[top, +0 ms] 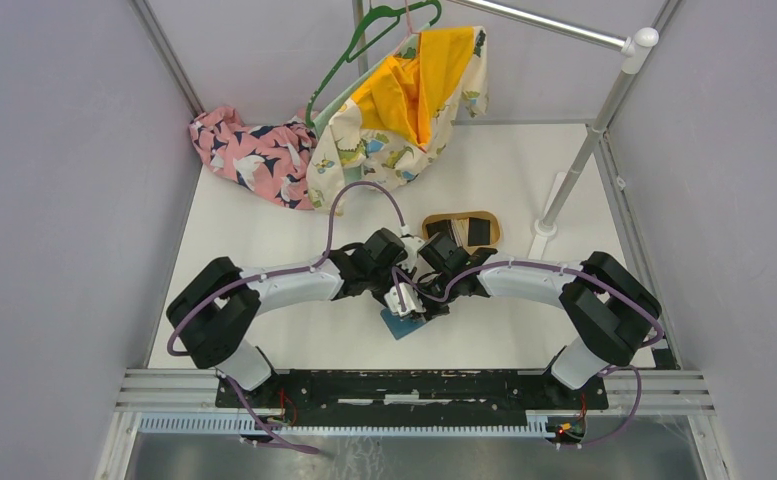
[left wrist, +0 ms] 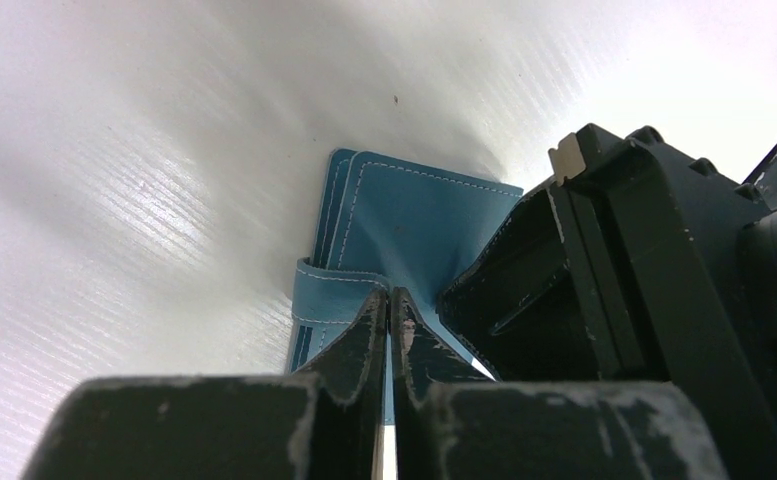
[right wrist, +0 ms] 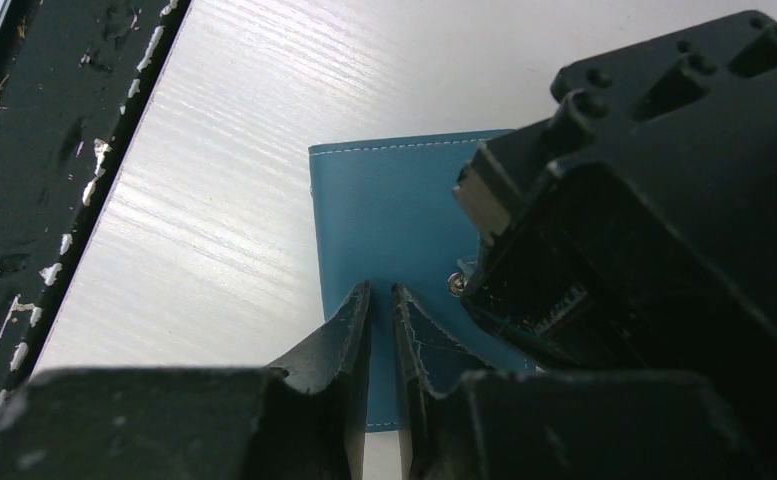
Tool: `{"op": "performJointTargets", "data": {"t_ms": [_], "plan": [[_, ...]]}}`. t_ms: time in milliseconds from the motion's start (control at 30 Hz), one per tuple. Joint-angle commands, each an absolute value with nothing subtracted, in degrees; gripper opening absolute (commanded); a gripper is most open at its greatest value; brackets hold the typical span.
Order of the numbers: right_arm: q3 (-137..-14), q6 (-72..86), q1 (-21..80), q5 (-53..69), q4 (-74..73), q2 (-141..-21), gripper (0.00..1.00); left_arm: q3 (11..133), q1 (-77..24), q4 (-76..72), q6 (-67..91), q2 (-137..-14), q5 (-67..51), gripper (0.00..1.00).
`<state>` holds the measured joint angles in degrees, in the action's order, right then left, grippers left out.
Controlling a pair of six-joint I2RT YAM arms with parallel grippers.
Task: Put the credit cards into the card holder
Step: Close the card holder at the center of the board.
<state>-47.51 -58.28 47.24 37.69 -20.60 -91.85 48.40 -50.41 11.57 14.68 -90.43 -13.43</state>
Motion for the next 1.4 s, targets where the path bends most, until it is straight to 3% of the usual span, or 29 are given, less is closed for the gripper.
{"op": "performJointTargets", "data": {"t_ms": [0,267,867,1133,1367], "plan": [[-48.2,-58.7,46.8,30.4,-20.6,-93.7,0.18,49.0,-52.5,14.4,14.2,-92.5,-13.9,0.07],[-48.3,-58.7,46.8,30.4,-20.7,-93.8,0.18,49.4,-53.3,15.2,14.7,-94.1,-15.0,0.14],[-48.4,-60.2,46.8,32.0,-21.8,-92.3,0.19,45.4,-51.7,13.4,20.2,-93.3,-17.1,0.42],[-48.8,-63.5,46.3,34.4,-24.2,-89.9,0.21,43.4,-49.3,11.0,22.1,-94.2,-19.8,0.45],[-48.8,-68.3,44.6,38.0,-27.3,-85.7,0.29,41.5,-47.7,9.2,23.0,-95.4,-21.2,0.46]]}}
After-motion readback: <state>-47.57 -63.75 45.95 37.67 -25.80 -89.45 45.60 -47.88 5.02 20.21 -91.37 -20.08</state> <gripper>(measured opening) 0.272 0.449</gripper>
